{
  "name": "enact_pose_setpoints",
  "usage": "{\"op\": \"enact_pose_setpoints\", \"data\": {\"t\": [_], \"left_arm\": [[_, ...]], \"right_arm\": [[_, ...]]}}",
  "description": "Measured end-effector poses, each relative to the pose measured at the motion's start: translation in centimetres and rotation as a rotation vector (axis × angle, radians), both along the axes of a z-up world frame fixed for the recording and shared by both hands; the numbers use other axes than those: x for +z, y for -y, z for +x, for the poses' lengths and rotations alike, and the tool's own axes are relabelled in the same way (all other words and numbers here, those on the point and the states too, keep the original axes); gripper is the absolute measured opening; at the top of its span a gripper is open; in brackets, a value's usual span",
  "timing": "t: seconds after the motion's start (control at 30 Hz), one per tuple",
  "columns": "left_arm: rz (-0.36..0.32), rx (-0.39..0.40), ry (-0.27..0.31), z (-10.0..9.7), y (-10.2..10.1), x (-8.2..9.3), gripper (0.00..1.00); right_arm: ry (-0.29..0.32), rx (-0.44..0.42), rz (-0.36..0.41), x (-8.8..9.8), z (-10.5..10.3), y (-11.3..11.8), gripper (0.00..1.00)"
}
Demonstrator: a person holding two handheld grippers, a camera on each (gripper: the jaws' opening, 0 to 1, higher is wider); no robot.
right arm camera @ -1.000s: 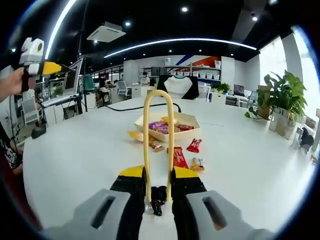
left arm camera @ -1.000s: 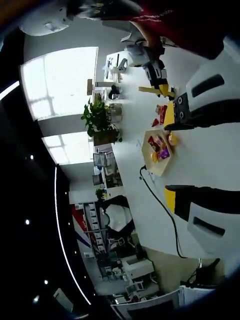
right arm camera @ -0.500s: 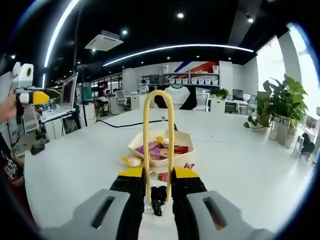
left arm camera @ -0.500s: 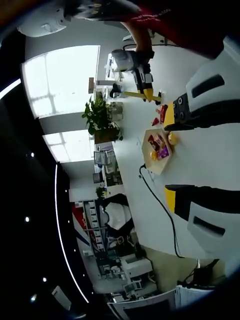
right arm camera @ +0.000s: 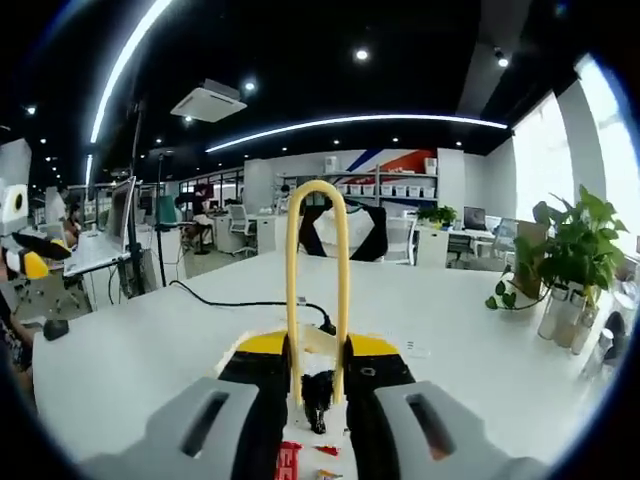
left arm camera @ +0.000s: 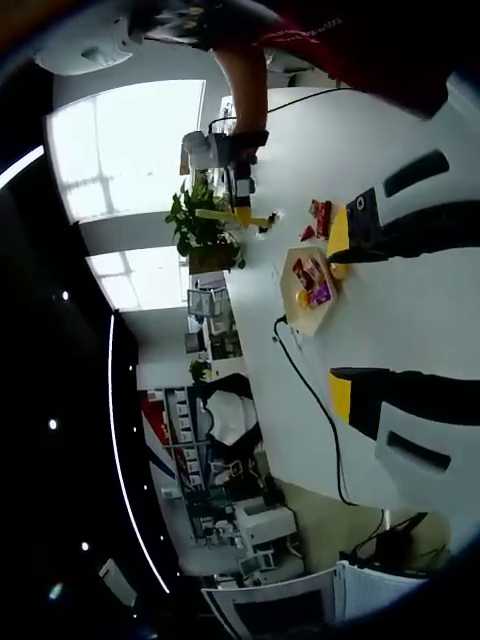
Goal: Place the target food into the container with the food tongs after gripping and lifting it, then release it inside without dropping or visibly crushing the food.
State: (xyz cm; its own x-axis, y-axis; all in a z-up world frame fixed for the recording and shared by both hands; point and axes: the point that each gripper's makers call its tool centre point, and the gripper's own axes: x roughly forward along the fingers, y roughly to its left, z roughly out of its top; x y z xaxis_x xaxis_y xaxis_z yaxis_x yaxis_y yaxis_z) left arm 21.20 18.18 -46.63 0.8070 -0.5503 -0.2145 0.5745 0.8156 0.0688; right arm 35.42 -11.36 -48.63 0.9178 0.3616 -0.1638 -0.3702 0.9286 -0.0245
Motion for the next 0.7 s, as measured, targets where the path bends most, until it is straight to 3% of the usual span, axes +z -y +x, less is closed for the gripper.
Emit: {"op": "enact_pose_setpoints", "data": {"t": [0.1, 0.23, 0.43, 0.57, 0.7], "left_arm": [[0.008, 0.029, 0.004, -0.2, -0.9, 0.0, 0.44], [0.002, 0.063, -0.005, -0.7, -1.8, -0.4, 0.44], [0.000, 0.103, -0.017, -1.0, -2.8, -0.7, 0.44], [0.000, 0.111, -0.027, -0.9, -2.8, -1.1, 0.44], [0.003, 0.099, -0.035, -0.5, -2.0, -1.5, 0.44]], "right_arm": [[0.028, 0.021, -0.013, 1.4, 1.9, -0.9, 0.15], [0.039, 0.057, -0.040, 1.8, 4.2, -2.6, 0.15], [0.051, 0.088, -0.047, 2.0, 4.9, -3.3, 0.18], [0.037, 0.066, -0.077, 1.2, 4.2, -0.9, 0.20], [-0.035, -0.085, 0.031, -0.5, 2.9, 4.7, 0.20]]}}
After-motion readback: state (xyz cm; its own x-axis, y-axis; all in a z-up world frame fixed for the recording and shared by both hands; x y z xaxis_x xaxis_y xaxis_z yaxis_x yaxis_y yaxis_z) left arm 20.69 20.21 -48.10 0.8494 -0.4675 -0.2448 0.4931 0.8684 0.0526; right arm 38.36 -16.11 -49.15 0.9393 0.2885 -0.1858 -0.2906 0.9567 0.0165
